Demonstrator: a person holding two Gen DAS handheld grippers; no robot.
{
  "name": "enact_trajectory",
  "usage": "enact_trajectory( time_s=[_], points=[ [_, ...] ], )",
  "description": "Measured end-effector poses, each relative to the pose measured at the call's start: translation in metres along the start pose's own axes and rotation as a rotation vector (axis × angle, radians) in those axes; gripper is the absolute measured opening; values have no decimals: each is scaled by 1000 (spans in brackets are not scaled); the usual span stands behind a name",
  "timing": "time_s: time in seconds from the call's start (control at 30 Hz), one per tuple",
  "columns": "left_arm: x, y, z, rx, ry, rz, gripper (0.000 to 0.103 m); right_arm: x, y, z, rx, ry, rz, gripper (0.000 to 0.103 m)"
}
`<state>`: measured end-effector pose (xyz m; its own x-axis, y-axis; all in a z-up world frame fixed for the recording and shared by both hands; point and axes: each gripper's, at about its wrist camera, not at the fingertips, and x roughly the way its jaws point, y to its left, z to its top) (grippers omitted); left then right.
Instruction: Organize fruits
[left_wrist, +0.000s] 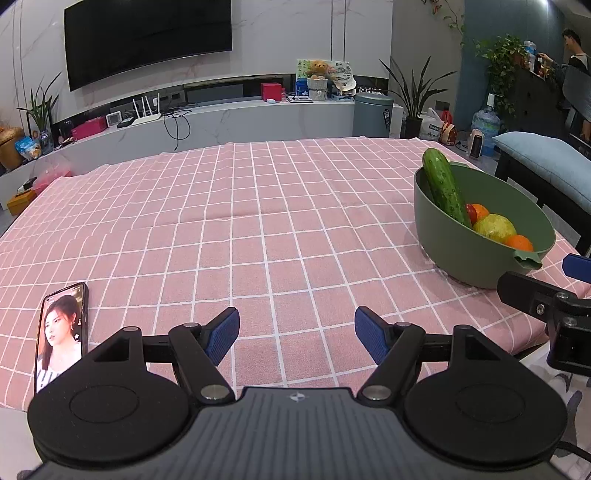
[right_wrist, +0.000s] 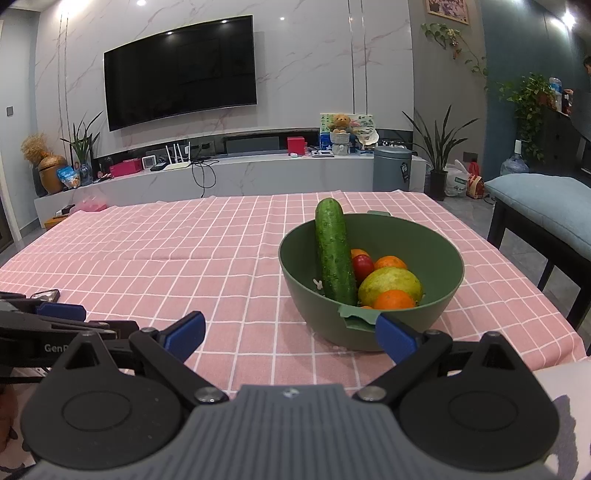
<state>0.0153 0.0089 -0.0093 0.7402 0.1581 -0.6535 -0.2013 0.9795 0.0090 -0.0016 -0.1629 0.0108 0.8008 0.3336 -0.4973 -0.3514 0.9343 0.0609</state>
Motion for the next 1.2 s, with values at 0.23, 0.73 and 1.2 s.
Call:
enact_trajectory(
  time_s=[0.23,0.73,1.2],
  points=[
    [0,0,0,0,1,0,84,-1,0,0,9,0,-1,95],
    [0,-1,-1,0,5,0,84,0,-1,1,10,0,-2,95],
    [2,0,-3,-2,12,5,84,0,-1,1,9,1,-3,95]
  ],
)
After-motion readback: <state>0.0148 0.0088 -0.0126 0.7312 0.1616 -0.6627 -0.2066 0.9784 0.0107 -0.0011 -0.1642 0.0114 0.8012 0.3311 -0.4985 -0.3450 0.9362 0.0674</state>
